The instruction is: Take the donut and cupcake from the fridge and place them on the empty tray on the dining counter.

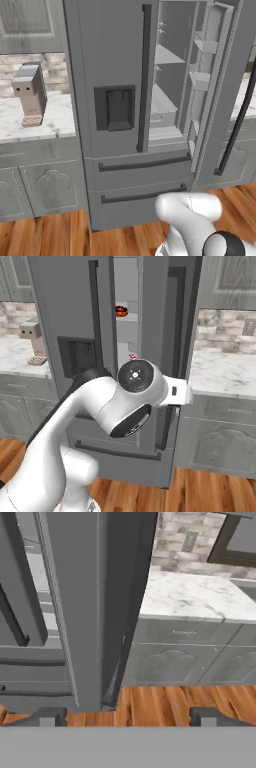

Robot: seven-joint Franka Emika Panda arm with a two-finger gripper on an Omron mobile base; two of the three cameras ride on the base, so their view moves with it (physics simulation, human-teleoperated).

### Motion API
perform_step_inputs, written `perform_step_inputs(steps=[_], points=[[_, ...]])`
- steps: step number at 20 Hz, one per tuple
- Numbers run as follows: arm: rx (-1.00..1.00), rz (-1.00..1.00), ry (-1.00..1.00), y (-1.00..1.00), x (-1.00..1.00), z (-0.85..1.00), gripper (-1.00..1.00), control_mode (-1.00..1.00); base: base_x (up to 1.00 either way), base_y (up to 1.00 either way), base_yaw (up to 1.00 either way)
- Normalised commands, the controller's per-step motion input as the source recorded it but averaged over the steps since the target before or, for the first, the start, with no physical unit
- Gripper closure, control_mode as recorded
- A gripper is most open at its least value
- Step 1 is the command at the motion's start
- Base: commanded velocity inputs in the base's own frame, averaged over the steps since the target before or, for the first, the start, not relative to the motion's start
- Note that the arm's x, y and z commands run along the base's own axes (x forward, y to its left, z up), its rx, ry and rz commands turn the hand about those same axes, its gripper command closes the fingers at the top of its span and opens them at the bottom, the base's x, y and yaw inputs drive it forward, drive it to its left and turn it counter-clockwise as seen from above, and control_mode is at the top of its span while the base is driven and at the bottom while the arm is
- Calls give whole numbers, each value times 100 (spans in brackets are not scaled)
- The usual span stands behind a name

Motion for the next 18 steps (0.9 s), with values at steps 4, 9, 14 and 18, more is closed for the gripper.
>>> perform_step_inputs(steps=[4, 9, 14, 18], points=[[-23, 0, 2, 99, -81, 18, -100, -100, 0, 0, 0], [-26, 1, 3, 100, -13, 8, -100, -100, 0, 0, 0], [-34, 8, 16, 98, 74, 15, -100, -100, 0, 0, 0], [-44, 0, 32, 95, 92, 6, -100, -100, 0, 0, 0]])
